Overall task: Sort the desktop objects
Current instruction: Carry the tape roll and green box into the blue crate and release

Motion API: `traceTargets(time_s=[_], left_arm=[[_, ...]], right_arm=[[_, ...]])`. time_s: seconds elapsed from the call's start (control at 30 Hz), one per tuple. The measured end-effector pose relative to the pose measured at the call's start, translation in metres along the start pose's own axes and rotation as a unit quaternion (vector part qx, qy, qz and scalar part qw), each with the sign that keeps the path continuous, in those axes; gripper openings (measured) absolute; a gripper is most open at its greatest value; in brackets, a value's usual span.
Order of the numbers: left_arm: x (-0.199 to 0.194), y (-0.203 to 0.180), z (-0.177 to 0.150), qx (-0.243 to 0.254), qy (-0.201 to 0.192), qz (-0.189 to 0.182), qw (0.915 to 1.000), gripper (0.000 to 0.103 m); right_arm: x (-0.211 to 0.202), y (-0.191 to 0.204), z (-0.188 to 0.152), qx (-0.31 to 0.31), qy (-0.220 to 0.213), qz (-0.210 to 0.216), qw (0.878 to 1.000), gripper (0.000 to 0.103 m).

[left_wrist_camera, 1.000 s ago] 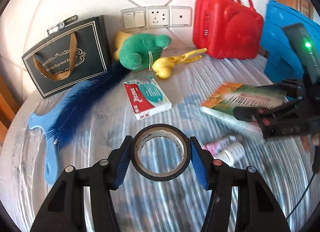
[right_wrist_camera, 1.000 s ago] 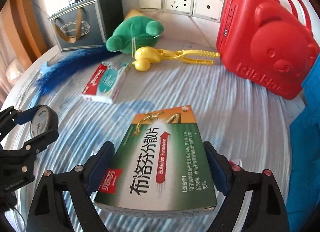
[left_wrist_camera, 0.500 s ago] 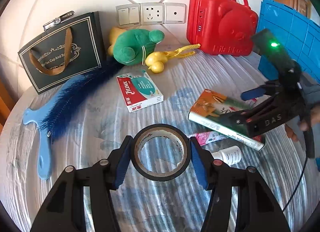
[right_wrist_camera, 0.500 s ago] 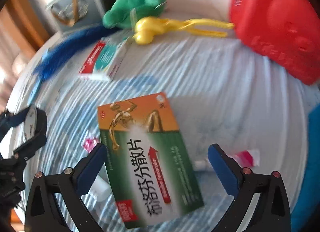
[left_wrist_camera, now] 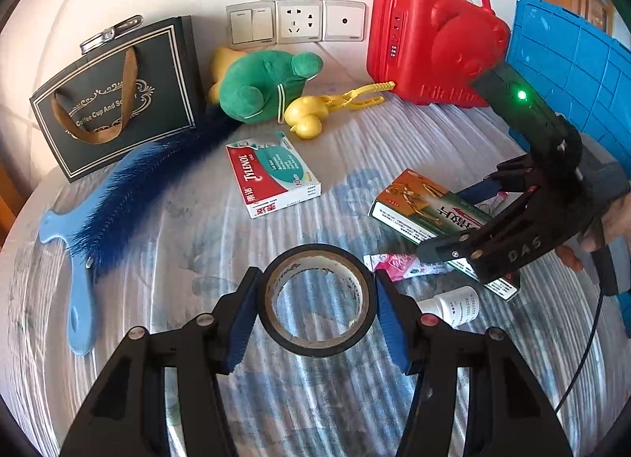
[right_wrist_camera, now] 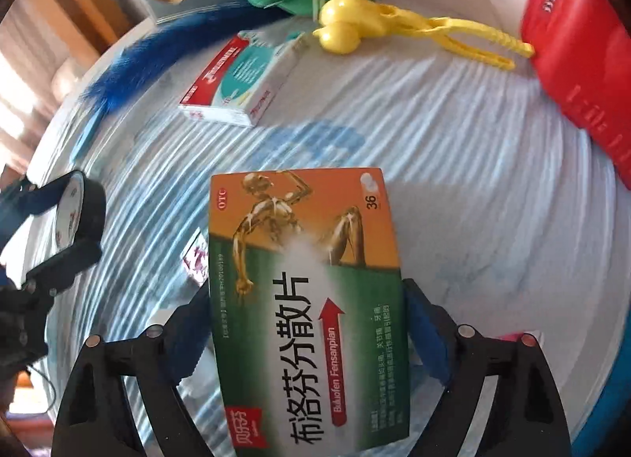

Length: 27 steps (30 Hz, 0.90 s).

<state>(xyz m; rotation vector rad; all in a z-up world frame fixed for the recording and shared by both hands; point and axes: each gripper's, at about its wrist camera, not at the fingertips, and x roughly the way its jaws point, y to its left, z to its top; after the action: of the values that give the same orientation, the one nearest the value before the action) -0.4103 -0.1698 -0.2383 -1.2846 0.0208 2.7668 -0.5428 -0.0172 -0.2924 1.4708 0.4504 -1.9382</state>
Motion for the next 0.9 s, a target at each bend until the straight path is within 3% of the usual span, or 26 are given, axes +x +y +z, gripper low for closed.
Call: traceTargets(time_s=[0.27, 0.43, 0.7, 0.9], left_arm=[[-0.019, -0.013, 0.007, 0.014, -0.025, 0.002, 0.9996, 0.055], [-0.053, -0.025, 0.017, 0.024, -0.060, 0.004, 0.9979, 0.055], [-0.152, -0.066, 0.034, 0.070, -0.141, -0.009, 0.9875, 0.055], [-0.227, -0.131, 0.052, 0.124, -0.204, -0.067, 0.9688, 0.055]], right_arm=[[-0.051, 0.020, -0.030, -0.002, -0.085, -0.071, 0.994, 0.087], [-0.098, 0.027, -0.051, 0.012, -0.132, -0.086, 0.987, 0.087], [-0.232, 0.054, -0.112, 0.052, -0.239, -0.088, 0.966, 0.087], [-0.347, 0.080, -0.182, 0.089, -0.325, -0.108, 0.935, 0.087]])
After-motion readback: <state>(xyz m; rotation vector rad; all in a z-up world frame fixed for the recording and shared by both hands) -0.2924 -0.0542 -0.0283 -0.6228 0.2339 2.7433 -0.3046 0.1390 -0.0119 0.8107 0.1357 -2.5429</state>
